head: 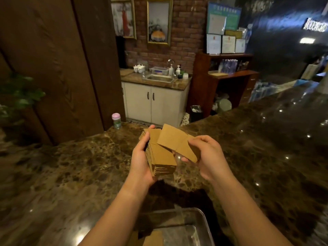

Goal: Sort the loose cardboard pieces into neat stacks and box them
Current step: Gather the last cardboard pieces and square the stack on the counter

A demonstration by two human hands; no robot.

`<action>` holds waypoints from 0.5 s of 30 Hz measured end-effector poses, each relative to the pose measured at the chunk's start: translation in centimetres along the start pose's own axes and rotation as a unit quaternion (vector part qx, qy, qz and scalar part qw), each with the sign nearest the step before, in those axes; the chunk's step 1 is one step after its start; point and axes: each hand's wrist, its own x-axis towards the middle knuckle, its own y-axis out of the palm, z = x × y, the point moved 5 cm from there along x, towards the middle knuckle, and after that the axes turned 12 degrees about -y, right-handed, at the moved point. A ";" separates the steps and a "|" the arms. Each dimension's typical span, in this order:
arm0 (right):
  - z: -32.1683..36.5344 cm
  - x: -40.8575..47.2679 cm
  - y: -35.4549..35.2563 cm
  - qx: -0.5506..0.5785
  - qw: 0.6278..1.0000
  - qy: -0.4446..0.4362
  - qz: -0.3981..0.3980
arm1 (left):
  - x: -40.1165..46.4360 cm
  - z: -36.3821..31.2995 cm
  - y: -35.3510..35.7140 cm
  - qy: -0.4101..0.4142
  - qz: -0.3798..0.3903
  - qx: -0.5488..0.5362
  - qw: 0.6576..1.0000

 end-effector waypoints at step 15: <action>-2.0 -0.3 5.7 -0.139 0.980 -0.109 0.095 | -1.5 -0.8 0.4 0.060 -0.012 0.017 0.998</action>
